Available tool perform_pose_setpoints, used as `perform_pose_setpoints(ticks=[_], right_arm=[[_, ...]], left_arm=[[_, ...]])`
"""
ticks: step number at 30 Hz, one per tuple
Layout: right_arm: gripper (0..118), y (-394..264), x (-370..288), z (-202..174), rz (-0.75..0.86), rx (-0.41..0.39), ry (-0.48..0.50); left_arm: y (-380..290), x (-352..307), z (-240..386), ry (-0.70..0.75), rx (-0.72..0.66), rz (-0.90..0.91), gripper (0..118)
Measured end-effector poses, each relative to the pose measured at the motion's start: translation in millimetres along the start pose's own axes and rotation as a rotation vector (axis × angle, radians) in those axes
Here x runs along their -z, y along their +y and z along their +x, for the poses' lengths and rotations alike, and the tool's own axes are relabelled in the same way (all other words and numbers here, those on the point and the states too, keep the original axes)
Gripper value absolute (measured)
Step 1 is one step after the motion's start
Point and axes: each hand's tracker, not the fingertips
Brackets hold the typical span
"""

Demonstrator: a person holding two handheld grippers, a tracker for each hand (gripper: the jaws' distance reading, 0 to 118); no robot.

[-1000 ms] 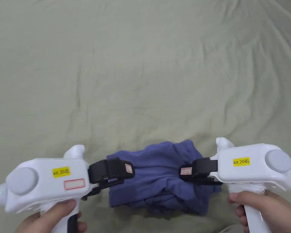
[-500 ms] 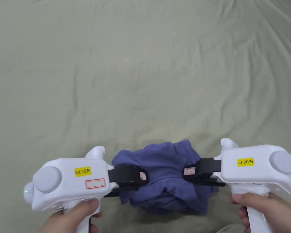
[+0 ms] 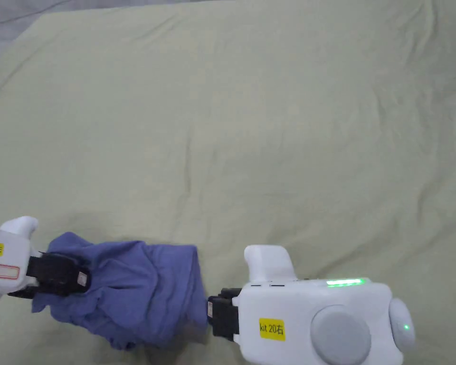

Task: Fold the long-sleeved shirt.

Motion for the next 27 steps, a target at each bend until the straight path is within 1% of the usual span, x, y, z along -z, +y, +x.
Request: perform_pose_setpoints(ticks=[2,4,5,7,8,11,12,13,14,15,16,19,20,22,23,24,25,27], right_arm=[[0,-2,0,-10,-0.011,-0.033,-0.002],[0,-3,-1,-14,-0.011,-0.052,-0.009],[0,-3,-2,-13,-0.010,-0.054,-0.012],[0,-1,-3,-10,-0.008,-0.050,-0.020],[0,1,-5,-7,-0.010,-0.037,-0.023],[0,3,-8,0,-0.001,-0.021,-0.042],[0,4,-12,2,0.006,-0.021,-0.050],[0,4,-15,4,0.012,-0.019,-0.050],[0,5,-20,6,0.019,-0.014,-0.047],[0,5,-26,8,0.029,-0.010,-0.044],[0,5,-32,9,0.042,-0.009,-0.043],[0,10,-56,16,0.094,-0.010,-0.052],[0,13,-68,19,0.118,-0.012,-0.055],[0,22,-95,25,0.190,-0.035,-0.089],[0,27,-112,28,0.233,-0.046,-0.117],[0,31,-133,32,0.276,-0.055,-0.140],[0,36,-152,36,0.318,-0.060,-0.159],[0,46,-198,42,0.435,-0.079,-0.204]], left_arm=[[6,-4,-34,0.117,0.014,-0.055,22],[10,-2,-70,0.177,-0.013,-0.079,22],[14,2,-91,0.217,-0.043,-0.092,22],[14,8,-109,0.268,-0.099,-0.105,22],[12,12,-113,0.253,-0.145,-0.121,22],[2,18,-99,0.226,-0.188,-0.093,22],[0,19,-96,0.254,-0.196,-0.069,28],[0,19,-93,0.297,-0.203,-0.063,60],[1,16,-83,0.334,-0.168,-0.064,89],[-1,7,-74,0.341,-0.152,-0.017,105],[-1,-3,-64,0.320,-0.127,0.029,110],[-3,-46,-29,0.214,-0.156,0.185,110],[-1,-59,-13,0.162,-0.151,0.213,110],[-7,-91,38,0.054,-0.102,0.272,110],[-6,-106,60,0.004,-0.069,0.278,108],[-8,-122,82,-0.023,-0.028,0.317,97],[-13,-139,102,-0.044,0.018,0.375,47],[-20,-170,154,0.029,0.156,0.555,15]])
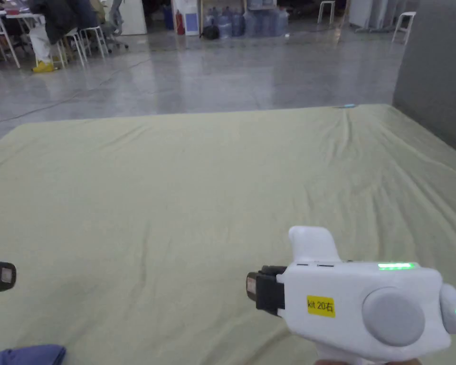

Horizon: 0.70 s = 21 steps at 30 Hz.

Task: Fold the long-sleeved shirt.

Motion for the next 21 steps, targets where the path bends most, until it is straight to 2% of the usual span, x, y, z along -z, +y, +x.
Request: perform_pose_setpoints(ticks=[1,2,7,9,13,19,21], right_arm=[[0,12,-18,6,0.059,-0.013,-0.035],[0,24,-36,12,0.123,-0.032,-0.079],[0,76,-114,19,0.399,-0.131,-0.253],[0,87,-138,11,0.494,-0.174,-0.278],[0,92,-160,-2,0.589,-0.224,-0.317],[0,71,-154,-12,0.567,-0.254,-0.303],[0,66,-148,-10,0.537,-0.232,-0.262]], left_arm=[[3,-15,24,0.025,0.033,0.098,15],[8,-27,41,0.046,0.062,0.203,0],[17,-83,127,0.117,0.109,0.622,0],[10,-95,162,0.166,0.083,0.745,0],[-5,-95,206,0.145,0.035,0.797,0],[-28,-71,237,0.159,0.130,0.691,0],[-35,-68,241,0.133,0.135,0.648,0]])
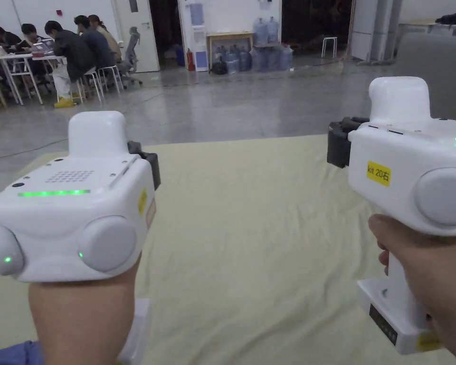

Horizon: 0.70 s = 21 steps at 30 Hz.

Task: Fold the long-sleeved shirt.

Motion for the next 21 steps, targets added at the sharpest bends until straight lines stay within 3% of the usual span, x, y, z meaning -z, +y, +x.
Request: perform_pose_setpoints(ticks=[16,17,18,19,21], right_arm=[[0,-4,9,1,-0.015,-0.021,0.042],[22,-3,13,0,-0.025,-0.028,0.046],[65,-2,20,0,-0.084,-0.036,0.028],[118,-3,17,1,-0.048,0.014,0.001],[116,-4,15,-4,-0.083,0.017,0.009]], left_arm=[[11,-3,-6,-0.028,-0.043,0.006,1],[13,-3,-4,-0.010,-0.056,0.001,28],[14,0,-6,-0.008,-0.062,-0.016,75],[15,1,-12,-0.050,-0.075,-0.009,117],[19,6,-12,-0.040,-0.045,-0.028,117]])
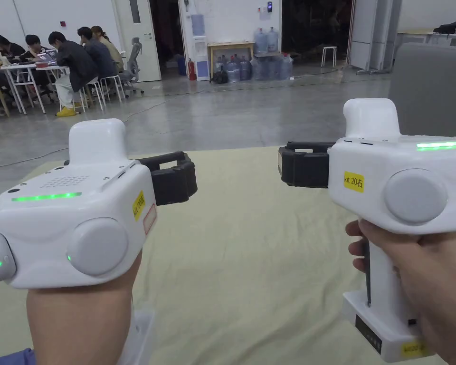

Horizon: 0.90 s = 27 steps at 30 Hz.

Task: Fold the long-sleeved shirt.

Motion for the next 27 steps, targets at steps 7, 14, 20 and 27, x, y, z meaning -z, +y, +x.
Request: perform_pose_setpoints(ticks=[7,14,20,27], right_arm=[[116,8,11,-14,-0.054,-0.048,-0.098],[116,2,10,-9,-0.068,0.024,-0.007],[116,2,11,-9,-0.055,0.011,-0.033],[116,2,14,-4,-0.067,0.035,-0.021]], left_arm=[[-6,13,-1,0.010,0.006,-0.022,117],[-13,6,10,0.005,0.028,-0.022,117],[-18,0,13,0.003,0.019,-0.028,117],[-19,-2,19,0.013,0.018,-0.037,117]])
